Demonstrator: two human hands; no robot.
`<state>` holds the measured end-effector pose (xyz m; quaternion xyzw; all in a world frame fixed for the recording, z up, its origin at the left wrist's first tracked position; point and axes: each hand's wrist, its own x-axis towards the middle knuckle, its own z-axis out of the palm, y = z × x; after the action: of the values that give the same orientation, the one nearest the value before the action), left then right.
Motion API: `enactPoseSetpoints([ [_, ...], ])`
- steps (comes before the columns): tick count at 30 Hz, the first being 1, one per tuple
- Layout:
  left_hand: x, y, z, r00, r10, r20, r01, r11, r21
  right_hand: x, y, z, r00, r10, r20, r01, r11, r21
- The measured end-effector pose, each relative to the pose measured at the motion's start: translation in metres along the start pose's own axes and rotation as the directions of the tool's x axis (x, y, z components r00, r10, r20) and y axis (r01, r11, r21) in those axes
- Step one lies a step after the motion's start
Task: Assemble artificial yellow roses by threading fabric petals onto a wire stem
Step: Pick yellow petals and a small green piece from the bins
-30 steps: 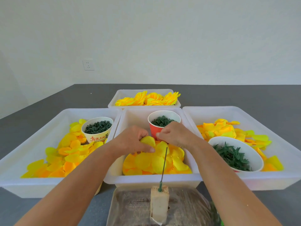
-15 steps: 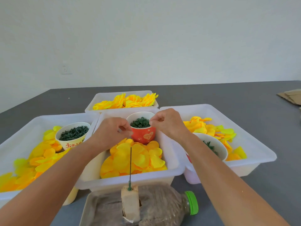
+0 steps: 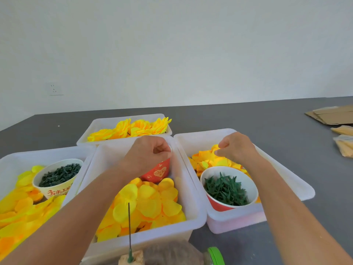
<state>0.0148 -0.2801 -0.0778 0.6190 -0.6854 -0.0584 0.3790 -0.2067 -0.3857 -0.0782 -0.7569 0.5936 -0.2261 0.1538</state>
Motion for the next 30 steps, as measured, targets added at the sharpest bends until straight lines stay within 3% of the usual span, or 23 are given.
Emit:
enactPoseSetpoints([
  [9,0.009,0.008,0.012,1.000,0.013,0.018,-0.013,1.000,-0.017,-0.005,-0.005,-0.002,0.991,0.010,0.132,-0.004,0.999,-0.048],
  [17,0.000,-0.002,0.018,0.999,-0.031,-0.018,0.031,1.000,-0.004,-0.004,-0.013,0.013,0.970,-0.093,-0.224,0.114,0.990,0.082],
  [21,-0.003,-0.005,0.018,0.999,-0.054,-0.007,0.054,0.998,0.035,0.002,-0.012,0.014,0.992,-0.106,-0.061,0.104,0.994,-0.042],
  [25,-0.005,-0.005,0.018,0.998,-0.061,-0.011,0.062,0.996,0.061,0.007,-0.010,0.011,0.994,-0.044,0.096,0.049,0.997,-0.052],
  [30,-0.005,-0.007,0.018,0.998,-0.055,-0.008,0.055,0.994,0.090,0.011,-0.003,0.006,0.997,-0.075,-0.029,0.077,0.994,0.079],
])
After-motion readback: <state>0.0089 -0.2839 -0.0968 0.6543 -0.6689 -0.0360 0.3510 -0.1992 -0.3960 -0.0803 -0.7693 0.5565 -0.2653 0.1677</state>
